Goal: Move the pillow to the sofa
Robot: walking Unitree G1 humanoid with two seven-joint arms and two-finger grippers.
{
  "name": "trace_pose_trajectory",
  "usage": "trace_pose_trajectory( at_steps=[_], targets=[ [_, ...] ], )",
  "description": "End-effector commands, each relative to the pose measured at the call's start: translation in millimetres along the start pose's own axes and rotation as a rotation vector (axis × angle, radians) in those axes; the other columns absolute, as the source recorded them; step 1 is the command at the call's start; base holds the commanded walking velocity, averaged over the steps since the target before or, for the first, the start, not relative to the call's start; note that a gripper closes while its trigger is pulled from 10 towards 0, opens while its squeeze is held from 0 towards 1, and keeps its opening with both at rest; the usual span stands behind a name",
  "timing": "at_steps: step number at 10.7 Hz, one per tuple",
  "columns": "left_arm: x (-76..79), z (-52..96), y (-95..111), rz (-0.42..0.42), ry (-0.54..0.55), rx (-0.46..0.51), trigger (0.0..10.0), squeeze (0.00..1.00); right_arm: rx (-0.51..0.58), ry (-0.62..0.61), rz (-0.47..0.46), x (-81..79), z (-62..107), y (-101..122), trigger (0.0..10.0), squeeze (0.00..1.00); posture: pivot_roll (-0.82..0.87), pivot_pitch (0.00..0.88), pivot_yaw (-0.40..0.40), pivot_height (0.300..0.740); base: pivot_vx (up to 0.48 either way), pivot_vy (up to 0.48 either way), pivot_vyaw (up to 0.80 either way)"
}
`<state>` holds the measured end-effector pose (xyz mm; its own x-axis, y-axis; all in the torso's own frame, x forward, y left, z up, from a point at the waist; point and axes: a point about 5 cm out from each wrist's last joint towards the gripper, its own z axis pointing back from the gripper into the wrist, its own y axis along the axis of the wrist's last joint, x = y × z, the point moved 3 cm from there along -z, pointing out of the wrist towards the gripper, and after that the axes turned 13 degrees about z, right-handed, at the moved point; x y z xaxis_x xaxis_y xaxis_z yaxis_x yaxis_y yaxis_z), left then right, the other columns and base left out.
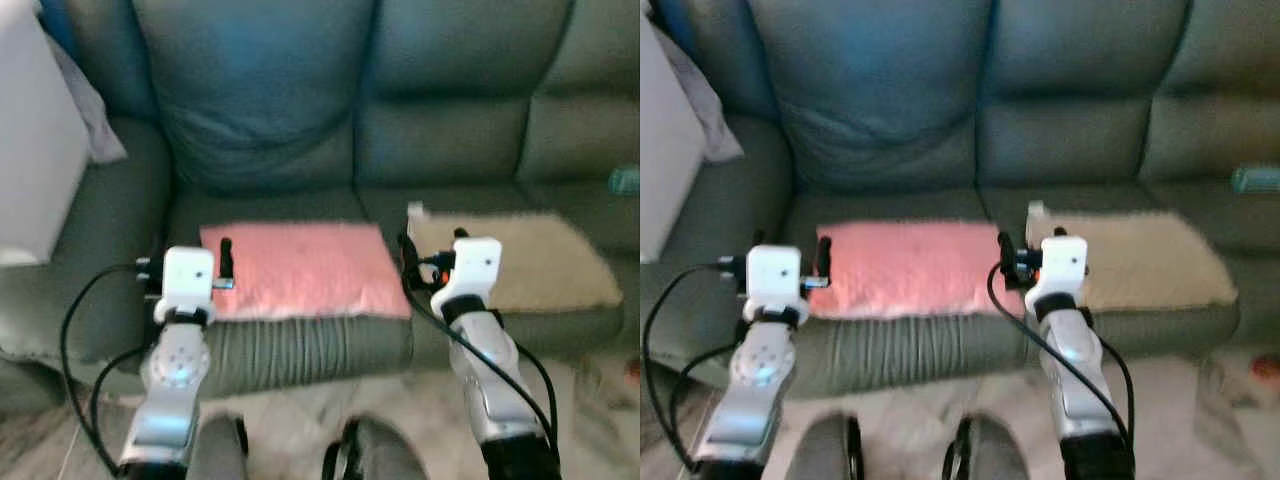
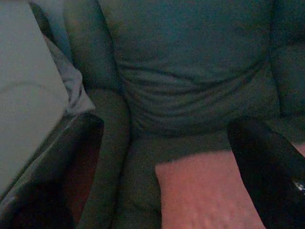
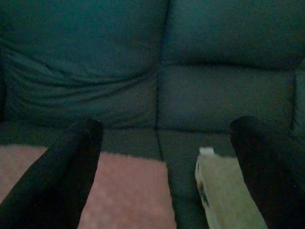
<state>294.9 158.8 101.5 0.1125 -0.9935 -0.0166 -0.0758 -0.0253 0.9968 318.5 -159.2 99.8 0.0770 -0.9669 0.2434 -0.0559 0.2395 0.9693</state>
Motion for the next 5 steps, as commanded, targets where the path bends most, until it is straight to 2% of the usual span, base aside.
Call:
trace_pose_trajectory(
  at_steps=[1, 4, 5],
  targets=[
    [3.2, 0.2, -3, -0.006, -0.005, -0.003, 10.0, 0.0, -0.026, -0.017, -0.003, 6.6, -0.3, -5, 10.0, 0.0, 0.02, 0.0, -0.092, 0.74, 0.0, 0.0, 0.0],
    [8.3, -3.1, -13, -0.006, -0.017, -0.019, 10.0, 0.0, -0.068, -0.033, -0.005, 10.5, -3.5, -14, 10.0, 0.0, 0.0, 0.0, -0.083, 0.74, 0.0, 0.0, 0.0],
    [11.8, -6.0, -12, 0.033, -0.03, -0.019, 10.0, 0.0, -0.076, -0.052, -0.035, 12.4, -4.7, -15, 10.0, 0.0, -0.01, 0.0, -0.078, 0.74, 0.0, 0.0, 0.0]
  ],
)
